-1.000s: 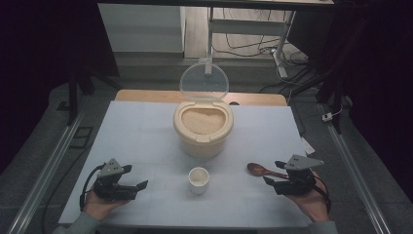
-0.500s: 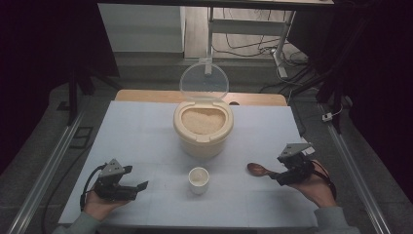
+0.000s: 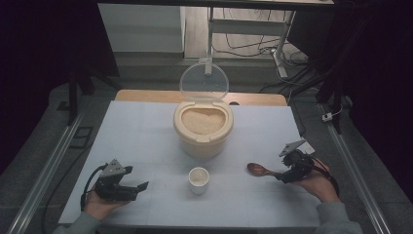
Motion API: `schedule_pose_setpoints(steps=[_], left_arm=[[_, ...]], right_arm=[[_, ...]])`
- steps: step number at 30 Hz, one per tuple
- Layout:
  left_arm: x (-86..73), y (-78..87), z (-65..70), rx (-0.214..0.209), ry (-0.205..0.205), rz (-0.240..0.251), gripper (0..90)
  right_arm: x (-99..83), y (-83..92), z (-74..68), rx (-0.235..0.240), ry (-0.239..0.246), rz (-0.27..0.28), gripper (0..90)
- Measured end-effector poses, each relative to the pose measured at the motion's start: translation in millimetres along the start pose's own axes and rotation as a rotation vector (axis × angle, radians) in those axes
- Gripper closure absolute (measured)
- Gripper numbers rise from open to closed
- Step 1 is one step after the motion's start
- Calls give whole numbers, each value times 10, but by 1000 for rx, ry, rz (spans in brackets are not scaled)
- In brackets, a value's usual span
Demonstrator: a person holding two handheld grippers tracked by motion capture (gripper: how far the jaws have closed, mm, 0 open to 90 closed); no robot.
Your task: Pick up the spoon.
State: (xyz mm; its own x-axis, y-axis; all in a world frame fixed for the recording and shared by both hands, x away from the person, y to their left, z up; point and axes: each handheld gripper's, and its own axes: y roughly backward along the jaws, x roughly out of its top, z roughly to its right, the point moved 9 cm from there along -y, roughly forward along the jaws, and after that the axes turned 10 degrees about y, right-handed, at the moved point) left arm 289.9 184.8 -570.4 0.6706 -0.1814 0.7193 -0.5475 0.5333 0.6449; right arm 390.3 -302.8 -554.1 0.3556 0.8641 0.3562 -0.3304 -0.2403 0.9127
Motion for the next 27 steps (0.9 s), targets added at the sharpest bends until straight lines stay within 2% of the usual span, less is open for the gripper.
schedule_pose_setpoints(steps=[5, 6, 13, 15, 20, 23, 27], left_arm=[[-2, 2, 1, 2, -5, -1, 138], [-1, 3, 0, 1, -5, -1, 138], [-1, 2, -8, 4, -4, -1, 137], [-3, 4, -8, 3, -7, -2, 138], [-6, 1, -9, 5, -10, -5, 138], [-7, 1, -7, 4, -12, -5, 138], [-11, -1, -8, 6, -14, -5, 138]], right_arm=[[-68, -63, 23, 8, -10, -22, 380], [-82, -79, 23, 18, -14, -25, 415], [-133, -116, 22, 44, -5, -49, 496], [-153, -139, 18, 48, 12, -64, 554], [-142, -150, 9, 78, 19, -63, 609], [-134, -162, -5, 112, 38, -61, 677], [-131, -167, -20, 137, 60, -53, 718]])
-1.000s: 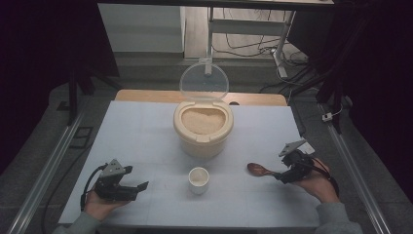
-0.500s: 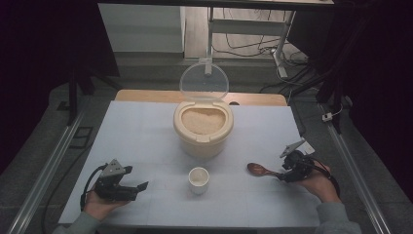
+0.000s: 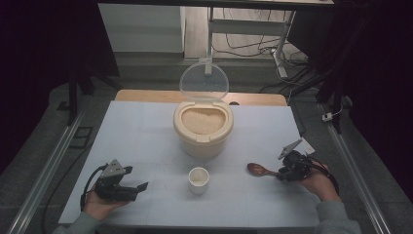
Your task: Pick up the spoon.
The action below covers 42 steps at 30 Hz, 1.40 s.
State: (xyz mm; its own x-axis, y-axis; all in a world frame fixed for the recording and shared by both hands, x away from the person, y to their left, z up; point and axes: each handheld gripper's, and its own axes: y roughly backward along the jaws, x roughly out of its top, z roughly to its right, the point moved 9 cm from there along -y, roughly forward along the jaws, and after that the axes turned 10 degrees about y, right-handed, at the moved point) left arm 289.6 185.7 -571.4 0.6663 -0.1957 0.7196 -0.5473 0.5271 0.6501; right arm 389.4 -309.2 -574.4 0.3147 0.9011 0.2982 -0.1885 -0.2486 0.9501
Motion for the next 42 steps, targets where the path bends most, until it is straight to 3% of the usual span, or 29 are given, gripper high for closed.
schedule_pose_setpoints(steps=[3, 5, 7, 17, 23, 32, 42], left_arm=[[-4, 2, 1, 1, 1, 1, 138], [-4, 4, -3, 1, 2, 2, 138], [-7, 2, -8, 2, 4, 0, 138], [-8, 4, -16, 5, 7, 0, 140], [-10, -2, -24, 10, 7, -2, 141], [-1, 11, -36, 12, 10, 1, 142], [-6, -4, -22, 9, 8, -6, 142]], right_arm=[[6, -1, -12, 7, 26, -1, 754], [22, -2, -37, 8, 84, -18, 798], [27, 0, -37, 3, 108, -38, 801], [33, 25, -73, -35, 136, -21, 807], [132, 144, -143, -67, 135, 63, 808], [457, 383, -364, -100, 164, 213, 807], [710, 444, -561, -98, 186, 293, 808]])
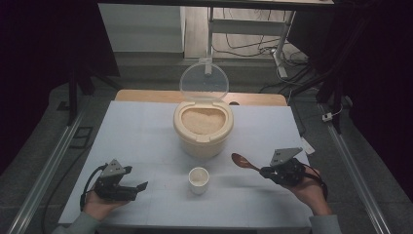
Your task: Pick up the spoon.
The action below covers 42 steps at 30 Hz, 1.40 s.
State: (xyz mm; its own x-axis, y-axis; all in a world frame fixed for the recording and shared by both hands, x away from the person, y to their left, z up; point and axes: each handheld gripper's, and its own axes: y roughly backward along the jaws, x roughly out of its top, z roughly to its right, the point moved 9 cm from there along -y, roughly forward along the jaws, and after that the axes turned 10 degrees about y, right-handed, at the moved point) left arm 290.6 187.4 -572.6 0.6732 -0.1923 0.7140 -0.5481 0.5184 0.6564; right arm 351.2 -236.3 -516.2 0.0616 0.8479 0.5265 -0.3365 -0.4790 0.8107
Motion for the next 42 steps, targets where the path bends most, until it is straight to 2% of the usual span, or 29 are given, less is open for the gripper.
schedule_pose_setpoints(steps=[10, 16, 28, 31, 42], left_arm=[[-2, 4, -7, 1, 1, 0, 143], [0, 5, -7, 2, 2, 1, 143], [0, -1, 4, -1, 2, -1, 144], [2, 0, 6, 1, 3, 1, 144], [-6, -6, 11, -2, 1, -5, 144]], right_arm=[[382, -12, -149, 17, 45, 99, 808], [559, -57, -220, 29, 70, 131, 809], [775, -153, -304, 53, 92, 149, 811], [898, -190, -348, 62, 116, 164, 811], [1097, -277, -442, 79, 149, 186, 812]])
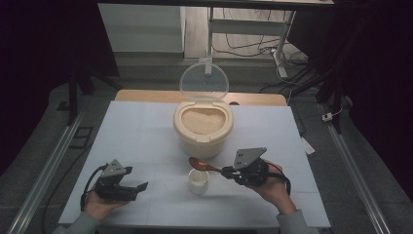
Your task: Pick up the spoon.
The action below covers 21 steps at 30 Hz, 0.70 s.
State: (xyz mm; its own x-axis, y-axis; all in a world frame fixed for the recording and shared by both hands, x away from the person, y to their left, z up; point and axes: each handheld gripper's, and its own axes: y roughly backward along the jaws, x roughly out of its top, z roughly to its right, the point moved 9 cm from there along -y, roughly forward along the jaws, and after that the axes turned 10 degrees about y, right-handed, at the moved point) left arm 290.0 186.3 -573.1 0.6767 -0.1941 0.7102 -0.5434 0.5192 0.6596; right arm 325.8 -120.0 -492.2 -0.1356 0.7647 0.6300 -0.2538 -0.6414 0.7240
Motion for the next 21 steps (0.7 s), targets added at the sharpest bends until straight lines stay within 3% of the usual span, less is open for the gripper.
schedule_pose_setpoints(steps=[8, 21], left_arm=[[-7, -11, 7, -2, -4, -5, 145], [29, 30, 50, -8, 0, 8, 145]], right_arm=[[72, -26, -39, 0, 15, 11, 812], [101, -151, -101, 18, 40, -15, 811]])
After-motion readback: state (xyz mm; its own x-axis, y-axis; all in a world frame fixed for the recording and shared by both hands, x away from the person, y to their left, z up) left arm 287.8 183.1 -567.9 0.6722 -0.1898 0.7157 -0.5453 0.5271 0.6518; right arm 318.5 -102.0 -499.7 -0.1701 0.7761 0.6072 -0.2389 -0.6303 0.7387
